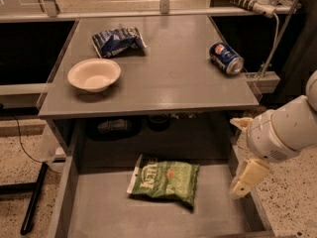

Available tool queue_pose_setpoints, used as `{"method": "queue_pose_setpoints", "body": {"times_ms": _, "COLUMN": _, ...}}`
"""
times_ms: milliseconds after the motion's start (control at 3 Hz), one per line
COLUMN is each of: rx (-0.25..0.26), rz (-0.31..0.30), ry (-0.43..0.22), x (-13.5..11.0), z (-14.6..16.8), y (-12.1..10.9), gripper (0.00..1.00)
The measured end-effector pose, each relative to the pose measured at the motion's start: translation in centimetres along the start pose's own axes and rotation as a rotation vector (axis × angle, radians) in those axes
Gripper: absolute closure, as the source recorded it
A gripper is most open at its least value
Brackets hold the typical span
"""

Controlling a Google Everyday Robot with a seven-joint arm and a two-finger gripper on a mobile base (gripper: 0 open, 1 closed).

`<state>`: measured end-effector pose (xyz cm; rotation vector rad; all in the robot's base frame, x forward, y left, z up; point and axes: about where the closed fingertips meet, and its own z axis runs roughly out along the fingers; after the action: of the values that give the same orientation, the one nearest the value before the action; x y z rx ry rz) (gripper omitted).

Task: Pick green jalapeno chip bag from top drawer and place on counter

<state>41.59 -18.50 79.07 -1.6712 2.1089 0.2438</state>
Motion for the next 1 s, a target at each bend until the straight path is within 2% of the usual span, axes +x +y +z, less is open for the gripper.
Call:
{"method": "queue_pose_setpoints", "body": {"times_ms": 333, "rx": -0.059, "rz": -0.016, "ry": -0.087, "x": -1.6, "z": 4.3, "y": 2.4, "gripper": 0.0}}
{"method": "queue_pose_setpoints", "body": {"times_ms": 667, "rx": -0.087, "rz": -0.046, "ry": -0.203, "x": -4.2, "z": 9.0, "y": 4.6, "gripper": 0.0}}
{"method": "queue_pose_setpoints", "body": {"times_ms": 1000, "rx": -0.066, "rz": -0.075, "ry": -0.302, "x": -6.5, "z": 11.7, "y": 5.6, "gripper": 0.0}}
